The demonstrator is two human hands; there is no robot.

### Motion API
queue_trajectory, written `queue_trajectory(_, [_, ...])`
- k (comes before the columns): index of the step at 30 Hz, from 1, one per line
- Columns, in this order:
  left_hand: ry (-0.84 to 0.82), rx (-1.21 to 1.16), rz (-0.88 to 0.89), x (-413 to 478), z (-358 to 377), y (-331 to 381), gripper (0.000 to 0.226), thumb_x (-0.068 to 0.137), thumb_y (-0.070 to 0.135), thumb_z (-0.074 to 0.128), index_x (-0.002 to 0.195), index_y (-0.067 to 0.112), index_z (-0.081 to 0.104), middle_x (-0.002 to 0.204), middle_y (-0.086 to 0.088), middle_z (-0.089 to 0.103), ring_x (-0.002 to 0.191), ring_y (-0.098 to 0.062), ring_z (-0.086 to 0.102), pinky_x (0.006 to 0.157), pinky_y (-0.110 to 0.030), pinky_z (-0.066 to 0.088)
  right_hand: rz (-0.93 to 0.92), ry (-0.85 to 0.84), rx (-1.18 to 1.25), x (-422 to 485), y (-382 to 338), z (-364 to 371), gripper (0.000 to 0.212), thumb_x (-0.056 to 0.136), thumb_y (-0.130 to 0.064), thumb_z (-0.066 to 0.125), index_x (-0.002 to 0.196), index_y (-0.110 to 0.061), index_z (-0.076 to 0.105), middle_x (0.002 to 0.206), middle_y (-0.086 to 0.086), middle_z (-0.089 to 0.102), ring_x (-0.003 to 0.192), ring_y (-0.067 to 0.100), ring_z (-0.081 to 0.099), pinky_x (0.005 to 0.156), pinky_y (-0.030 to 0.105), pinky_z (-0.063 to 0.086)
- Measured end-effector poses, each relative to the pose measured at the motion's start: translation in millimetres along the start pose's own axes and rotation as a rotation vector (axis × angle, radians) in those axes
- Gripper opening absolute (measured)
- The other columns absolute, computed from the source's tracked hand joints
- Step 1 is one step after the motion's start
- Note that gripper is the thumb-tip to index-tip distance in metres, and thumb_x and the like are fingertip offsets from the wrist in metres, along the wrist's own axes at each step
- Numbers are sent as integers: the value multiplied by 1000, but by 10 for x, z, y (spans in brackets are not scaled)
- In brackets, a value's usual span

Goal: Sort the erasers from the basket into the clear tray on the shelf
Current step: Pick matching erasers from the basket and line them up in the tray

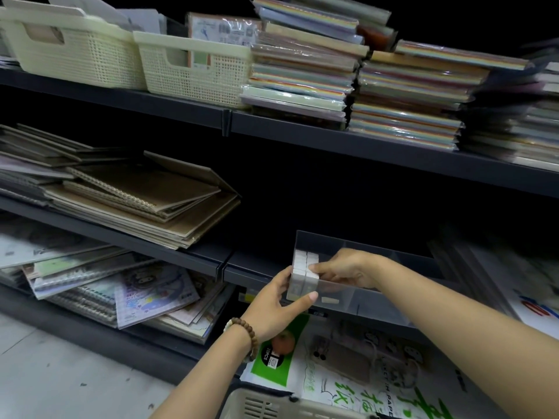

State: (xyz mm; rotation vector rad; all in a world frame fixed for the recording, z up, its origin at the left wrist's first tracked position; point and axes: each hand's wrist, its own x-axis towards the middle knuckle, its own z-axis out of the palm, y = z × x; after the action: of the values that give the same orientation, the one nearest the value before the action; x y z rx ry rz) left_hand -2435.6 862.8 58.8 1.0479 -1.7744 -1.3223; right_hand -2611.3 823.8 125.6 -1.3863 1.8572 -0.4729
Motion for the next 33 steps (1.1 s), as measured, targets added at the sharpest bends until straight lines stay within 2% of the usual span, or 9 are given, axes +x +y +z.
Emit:
queue_trajectory(3, [-6, -4, 1, 4, 6, -27, 77, 73, 55, 65, 139, 38, 28, 122, 32, 46, 117, 11, 43, 100, -14, 34, 11, 0, -25, 56, 5, 22, 36, 83, -42, 67, 99, -10, 65, 85, -4, 64, 79, 4, 59, 74, 14, 51])
queue_trajectory(6, [3, -9, 2, 28, -1, -40, 78, 74, 54, 65, 140, 36, 29, 126, 27, 48, 120, 7, 44, 108, -25, 34, -22, 11, -64, 62, 22, 33, 46, 84, -43, 65, 110, -5, 63, 104, 4, 67, 93, 11, 61, 94, 24, 49])
queue_trajectory(11, [59, -12, -7, -37, -1, -29, 83, 64, 64, 60, 137, 37, 30, 138, 15, 41, 126, -3, 41, 109, -33, 36, -207, 76, 15, -154, 52, 38, 48, 91, -31, 59, 127, 0, 54, 123, 15, 62, 102, 16, 63, 74, 13, 51])
queue_trajectory(17, [99, 132, -104, -341, 155, -370, 80, 80, 50, 60, 145, 26, 19, 148, 9, 30, 128, -11, 40, 99, -25, 39, -438, 253, 217, -760, 549, -29, 21, 91, -30, 59, 111, -31, 60, 111, -17, 60, 101, 0, 58, 85, 16, 47])
queue_trajectory(21, [-81, 308, -238, -666, 397, -797, 74, 84, 47, 59, 144, 24, 22, 146, 7, 32, 128, -10, 39, 96, -19, 37, -265, 161, 427, -984, 1283, 246, 15, 89, -18, 61, 102, -24, 66, 107, -5, 67, 98, 6, 65, 75, 15, 54])
queue_trajectory(24, [-202, 363, -376, -954, 659, -1185, 69, 88, 41, 58, 144, 19, 25, 145, 3, 36, 126, -12, 42, 91, -14, 35, -18, 53, 380, -959, 1980, 673, 21, 90, -9, 59, 111, -5, 63, 106, 9, 65, 103, 25, 62, 83, 30, 49])
queue_trajectory(27, [-281, 366, -539, -1238, 940, -1622, 65, 91, 36, 55, 143, 13, 24, 145, -4, 36, 127, -19, 43, 91, -17, 37, 185, -56, 294, -955, 2645, 1125, 20, 91, -11, 59, 109, -5, 63, 98, 6, 62, 96, 24, 61, 79, 31, 48])
queue_trajectory(31, [-217, 306, -718, -1502, 1269, -2107, 56, 92, 27, 55, 139, 4, 35, 142, -12, 40, 127, -24, 44, 102, -27, 38, 378, -135, 322, -998, 3302, 1602, 6, 90, -7, 59, 87, -8, 63, 82, 9, 57, 70, 15, 53, 58, 19, 43])
queue_trajectory(33, [-196, 299, -768, -1585, 1394, -2299, 50, 92, 26, 56, 134, 3, 41, 138, -14, 45, 125, -25, 47, 102, -29, 39, 426, -196, 299, -998, 3521, 1812, 9, 91, -8, 58, 96, -4, 65, 85, 11, 59, 73, 16, 56, 57, 17, 44])
